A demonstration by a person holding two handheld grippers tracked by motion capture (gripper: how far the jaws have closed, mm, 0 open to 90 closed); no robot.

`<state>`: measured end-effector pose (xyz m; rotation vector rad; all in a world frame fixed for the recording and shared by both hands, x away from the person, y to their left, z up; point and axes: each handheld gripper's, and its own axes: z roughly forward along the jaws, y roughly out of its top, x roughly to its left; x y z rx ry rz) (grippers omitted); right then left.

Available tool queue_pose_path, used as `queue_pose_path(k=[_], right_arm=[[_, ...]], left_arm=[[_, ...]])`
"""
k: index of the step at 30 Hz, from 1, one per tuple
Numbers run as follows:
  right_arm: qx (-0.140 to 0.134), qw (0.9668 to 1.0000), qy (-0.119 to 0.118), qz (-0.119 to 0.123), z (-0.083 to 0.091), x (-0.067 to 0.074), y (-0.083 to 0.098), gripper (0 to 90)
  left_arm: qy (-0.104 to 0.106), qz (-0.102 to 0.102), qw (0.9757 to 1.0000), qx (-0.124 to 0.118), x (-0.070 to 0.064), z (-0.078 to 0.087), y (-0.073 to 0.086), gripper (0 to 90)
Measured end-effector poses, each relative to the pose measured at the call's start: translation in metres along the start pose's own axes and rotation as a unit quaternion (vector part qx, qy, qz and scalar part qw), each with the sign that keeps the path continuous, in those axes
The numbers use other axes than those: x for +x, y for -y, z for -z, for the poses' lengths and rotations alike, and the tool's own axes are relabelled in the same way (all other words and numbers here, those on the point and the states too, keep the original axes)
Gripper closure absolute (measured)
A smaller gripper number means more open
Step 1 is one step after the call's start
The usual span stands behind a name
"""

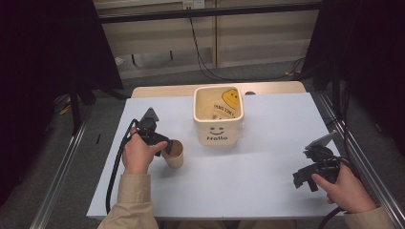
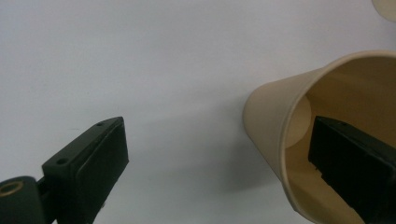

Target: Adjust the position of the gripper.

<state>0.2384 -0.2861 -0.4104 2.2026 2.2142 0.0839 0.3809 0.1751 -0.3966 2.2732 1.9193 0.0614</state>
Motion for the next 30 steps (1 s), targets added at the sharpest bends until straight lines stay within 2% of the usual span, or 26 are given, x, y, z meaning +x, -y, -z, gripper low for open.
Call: queue_pose_path(k=[3,8,11,12,17,23,26,28,30], right_arm=[[0.000,1.0000,0.001,-0.001,0.000,0.000,0.000,5.1],[0.004,1.0000,-0.002,-0.004,0.001,0.002,-0.001,5.0],[-0.005,1.0000,-0.001,0.004,0.000,0.003,-0.001,5.0],[0.003,1.0000,0.002,0.008,0.000,0.003,-0.002,5.0],[0.000,1.0000,-0.001,0.007,0.002,0.003,-0.002,5.0],[-0.004,1.0000,-0.003,0.007,0.003,0.000,-0.002,4.9],[-0.003,1.0000,-0.005,0.002,0.002,0.000,-0.002,4.9],[-0.004,0.9999,-0.006,0.008,0.002,0.000,-0.002,5.0],[-0.002,1.0000,-0.003,0.004,0.003,0.000,-0.003,5.0]], left_arm=[[0.002,0.004,1.0000,0.002,0.000,0.000,0.000,4.7],[0.001,-0.001,1.0000,0.001,0.000,0.000,0.001,4.7],[0.005,0.002,1.0000,0.001,0.000,0.000,0.001,4.7],[0.004,0.001,1.0000,-0.001,0.000,0.001,0.001,4.7],[0.003,-0.002,1.0000,0.000,0.000,0.001,0.001,4.7],[0.008,-0.005,1.0000,0.000,-0.001,0.006,0.000,4.2],[0.012,0.003,0.9999,-0.004,-0.003,0.008,0.001,3.7],[0.017,-0.002,0.9999,0.004,-0.002,0.010,0.001,3.6],[0.014,-0.001,0.9999,0.003,-0.002,0.012,0.000,3.6]])
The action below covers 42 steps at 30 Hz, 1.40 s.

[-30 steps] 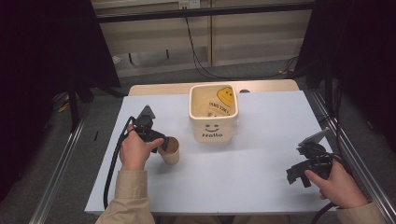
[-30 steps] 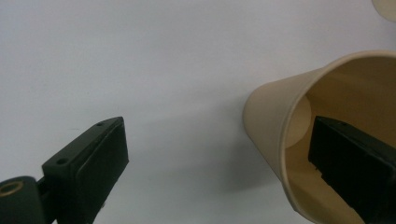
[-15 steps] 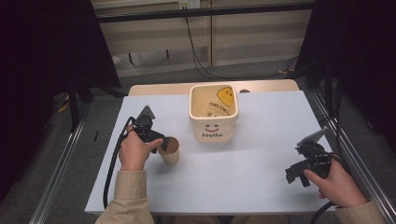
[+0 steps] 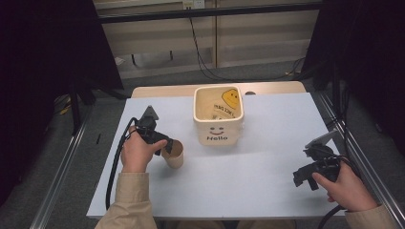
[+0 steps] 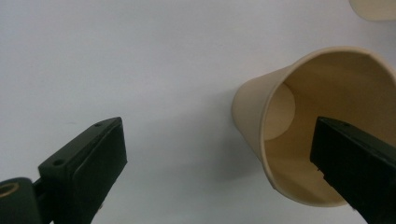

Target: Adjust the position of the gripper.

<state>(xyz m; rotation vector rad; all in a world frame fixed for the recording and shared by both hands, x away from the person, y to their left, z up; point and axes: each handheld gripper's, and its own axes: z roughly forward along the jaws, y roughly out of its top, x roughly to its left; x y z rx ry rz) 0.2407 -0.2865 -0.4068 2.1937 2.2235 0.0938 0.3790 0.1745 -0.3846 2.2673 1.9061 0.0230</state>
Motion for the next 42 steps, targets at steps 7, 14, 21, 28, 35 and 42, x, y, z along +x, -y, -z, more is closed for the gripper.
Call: queue_pose_path(k=[7,14,21,28,35,42], right_arm=[[0.000,1.0000,-0.001,-0.001,0.000,0.000,0.000,5.0],[-0.005,1.0000,-0.005,0.003,0.000,0.000,0.000,5.0],[0.002,1.0000,-0.001,0.007,0.000,0.001,0.000,4.9],[-0.004,0.9999,-0.001,0.010,0.000,0.000,0.001,5.0],[-0.004,0.9999,-0.001,0.013,0.002,0.000,0.001,4.9],[-0.006,0.9999,-0.004,0.008,0.003,0.000,0.001,4.9]], left_arm=[[0.009,-0.006,0.9999,-0.007,-0.002,0.020,-0.003,3.6],[0.010,-0.012,0.9998,-0.009,-0.007,0.042,-0.008,3.3],[0.005,-0.017,0.9997,-0.017,-0.013,0.068,-0.013,3.3],[0.005,-0.024,0.9994,-0.023,-0.020,0.084,-0.016,3.3],[0.004,-0.037,0.9992,-0.014,-0.031,0.082,-0.020,3.3],[0.009,-0.047,0.9989,-0.004,-0.047,0.079,-0.023,3.0]])
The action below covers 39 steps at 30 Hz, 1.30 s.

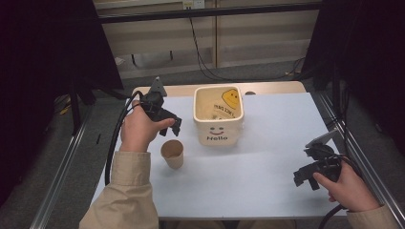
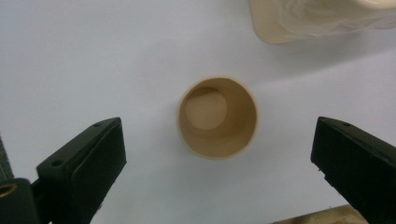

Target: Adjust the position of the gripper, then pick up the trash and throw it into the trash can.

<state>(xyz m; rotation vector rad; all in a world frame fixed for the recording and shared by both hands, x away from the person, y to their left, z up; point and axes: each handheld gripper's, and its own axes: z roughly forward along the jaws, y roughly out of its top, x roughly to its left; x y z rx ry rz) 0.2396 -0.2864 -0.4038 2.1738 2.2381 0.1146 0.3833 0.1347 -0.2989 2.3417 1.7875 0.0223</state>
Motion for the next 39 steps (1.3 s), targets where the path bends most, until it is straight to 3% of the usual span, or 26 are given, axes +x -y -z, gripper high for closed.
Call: queue_pose_path(k=[3,5,13,18,19,20,21,35,39], right_arm=[[0.002,1.0000,-0.002,-0.006,0.000,0.000,0.000,5.0],[-0.002,1.0000,-0.001,0.005,-0.001,-0.001,0.000,5.0],[-0.002,0.9999,0.004,0.009,-0.001,0.000,0.000,5.0],[-0.002,1.0000,-0.001,0.001,-0.001,0.000,0.000,5.0],[-0.004,1.0000,0.000,0.006,-0.001,-0.002,0.000,5.0],[-0.005,1.0000,0.003,0.005,-0.001,-0.002,0.000,5.0],[-0.004,1.0000,0.003,0.005,-0.001,-0.002,0.000,5.0],[-0.002,1.0000,0.000,-0.003,0.000,0.000,0.000,5.0],[-0.008,1.0000,0.000,0.005,0.000,-0.001,0.001,5.0]], left_arm=[[-0.001,-0.003,1.0000,0.006,-0.003,-0.001,-0.001,2.8],[0.002,0.001,0.9999,0.010,-0.005,-0.002,-0.001,2.8],[-0.003,-0.001,0.9998,0.022,-0.007,-0.006,-0.001,2.7],[-0.004,-0.002,0.9997,0.026,-0.007,-0.012,-0.001,2.5],[-0.004,-0.013,0.9995,0.028,-0.006,-0.014,-0.001,2.4],[-0.005,-0.001,0.9997,0.025,-0.007,-0.016,-0.001,2.4],[-0.008,-0.009,0.9995,0.028,-0.006,-0.017,-0.001,2.4],[-0.002,0.003,0.9993,0.036,-0.003,-0.034,0.003,2.4],[-0.001,0.002,0.9992,0.040,-0.003,-0.042,0.005,2.4]])
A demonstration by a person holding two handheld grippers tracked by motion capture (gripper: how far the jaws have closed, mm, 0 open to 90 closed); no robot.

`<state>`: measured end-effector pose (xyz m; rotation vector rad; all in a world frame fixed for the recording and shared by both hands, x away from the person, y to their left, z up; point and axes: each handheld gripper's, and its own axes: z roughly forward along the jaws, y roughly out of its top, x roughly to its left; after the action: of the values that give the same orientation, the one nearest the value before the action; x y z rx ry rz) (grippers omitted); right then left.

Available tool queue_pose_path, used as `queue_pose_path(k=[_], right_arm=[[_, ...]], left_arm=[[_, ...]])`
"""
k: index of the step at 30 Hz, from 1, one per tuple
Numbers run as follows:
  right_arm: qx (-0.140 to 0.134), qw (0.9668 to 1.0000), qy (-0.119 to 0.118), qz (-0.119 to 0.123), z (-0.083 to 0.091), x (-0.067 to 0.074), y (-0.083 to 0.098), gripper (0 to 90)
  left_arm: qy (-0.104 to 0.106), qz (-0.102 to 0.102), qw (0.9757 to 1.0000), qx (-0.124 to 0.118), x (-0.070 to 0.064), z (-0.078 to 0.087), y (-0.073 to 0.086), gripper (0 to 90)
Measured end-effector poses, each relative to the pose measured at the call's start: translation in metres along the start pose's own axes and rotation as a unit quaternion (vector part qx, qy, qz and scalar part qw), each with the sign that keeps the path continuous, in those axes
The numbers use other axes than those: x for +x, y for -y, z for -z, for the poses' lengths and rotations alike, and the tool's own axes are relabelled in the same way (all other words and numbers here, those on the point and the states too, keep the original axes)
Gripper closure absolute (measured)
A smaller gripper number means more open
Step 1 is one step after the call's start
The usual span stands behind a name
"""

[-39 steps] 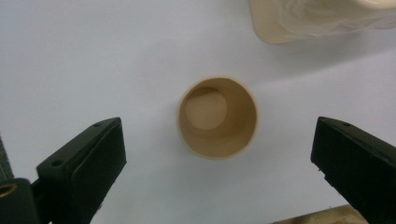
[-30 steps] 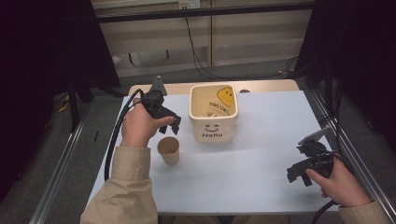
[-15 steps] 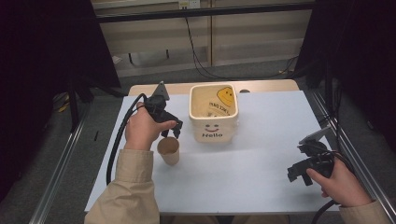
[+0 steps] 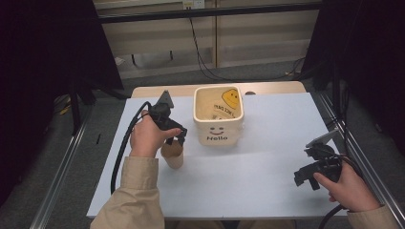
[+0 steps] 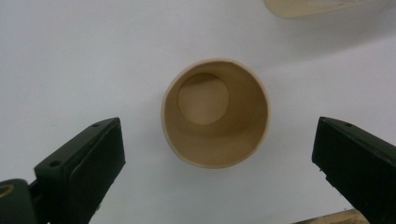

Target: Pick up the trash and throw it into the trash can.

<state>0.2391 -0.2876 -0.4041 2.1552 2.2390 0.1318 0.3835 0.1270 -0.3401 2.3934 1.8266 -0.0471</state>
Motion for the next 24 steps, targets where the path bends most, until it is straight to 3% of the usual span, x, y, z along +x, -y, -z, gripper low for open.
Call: queue_pose_path(k=[13,22,24], right_arm=[[-0.001,1.0000,-0.002,0.005,0.000,0.001,-0.001,4.9],[-0.003,1.0000,0.002,0.004,0.000,-0.001,-0.001,4.9],[-0.002,1.0000,0.000,0.005,0.000,-0.001,-0.001,4.9]], left_arm=[[-0.004,0.002,1.0000,0.007,0.002,-0.022,0.002,2.4],[-0.010,-0.008,0.9999,0.007,-0.002,-0.033,0.002,2.4],[-0.019,-0.009,0.9998,0.002,-0.002,-0.035,0.001,2.4]])
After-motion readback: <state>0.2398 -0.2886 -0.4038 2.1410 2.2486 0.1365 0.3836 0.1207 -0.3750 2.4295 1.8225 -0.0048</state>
